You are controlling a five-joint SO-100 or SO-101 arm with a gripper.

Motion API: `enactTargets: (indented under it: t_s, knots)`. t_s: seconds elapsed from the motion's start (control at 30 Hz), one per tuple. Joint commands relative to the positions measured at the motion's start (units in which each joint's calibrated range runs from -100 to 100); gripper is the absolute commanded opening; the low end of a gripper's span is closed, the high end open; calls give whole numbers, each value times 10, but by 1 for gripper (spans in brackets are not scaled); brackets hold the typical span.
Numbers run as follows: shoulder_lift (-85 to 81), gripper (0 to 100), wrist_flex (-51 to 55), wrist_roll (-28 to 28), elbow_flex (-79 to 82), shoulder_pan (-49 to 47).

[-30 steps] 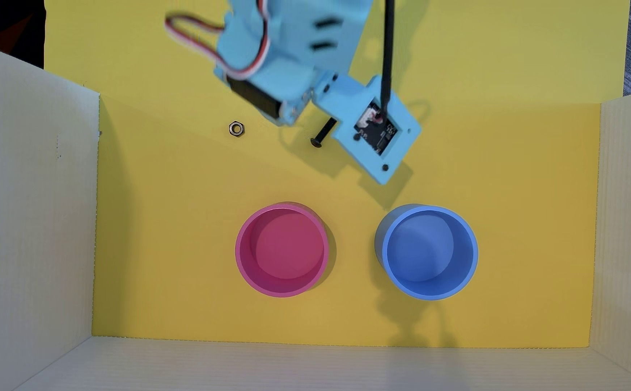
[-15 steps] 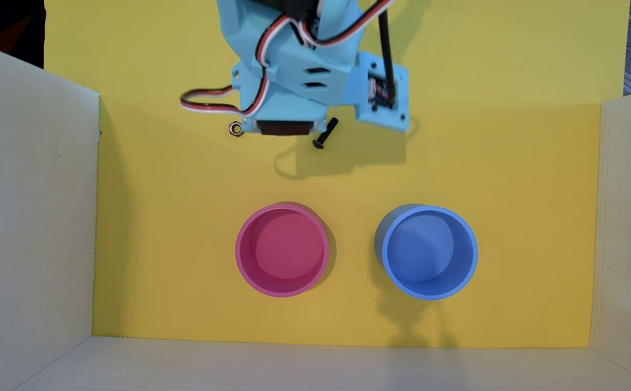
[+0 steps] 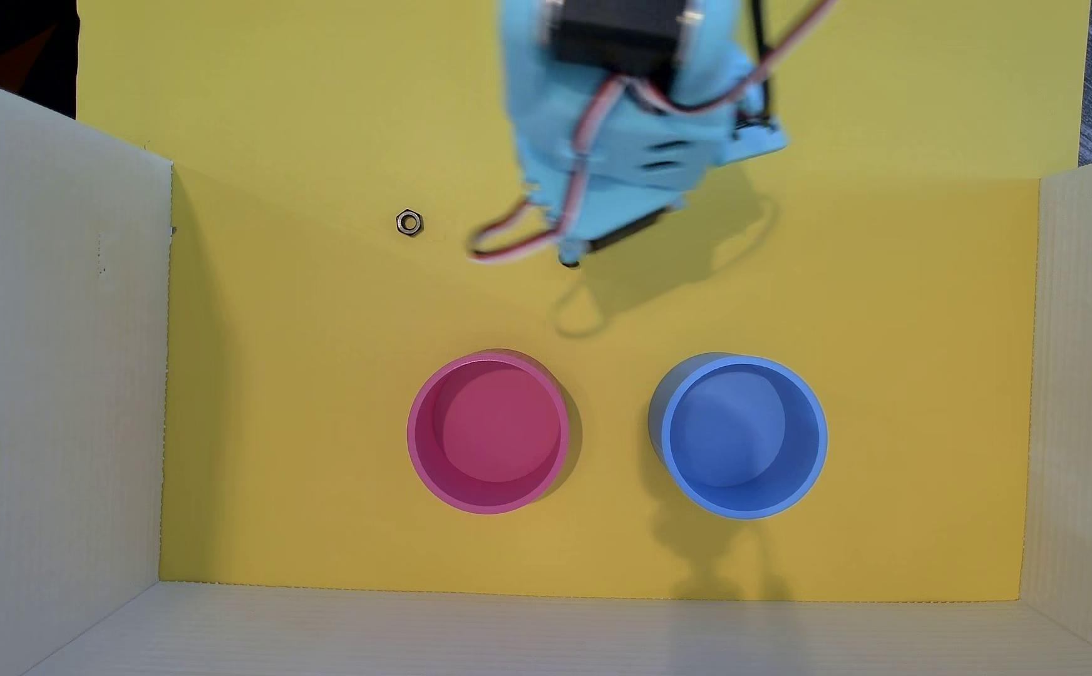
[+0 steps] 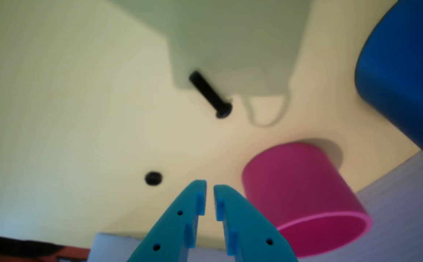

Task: Pick up the bolt and place it in the pink box

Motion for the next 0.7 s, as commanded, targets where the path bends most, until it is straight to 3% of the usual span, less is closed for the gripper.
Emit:
enactTargets:
  t_s: [0.0,0.37,0.53,0.67]
  knots:
    - [-2,2,-18,3,7,2]
    - [-2,3,-33,16,39,-5]
    - [-2,12,-27,23,39,1]
    - [-2,14,-30,23,53,3]
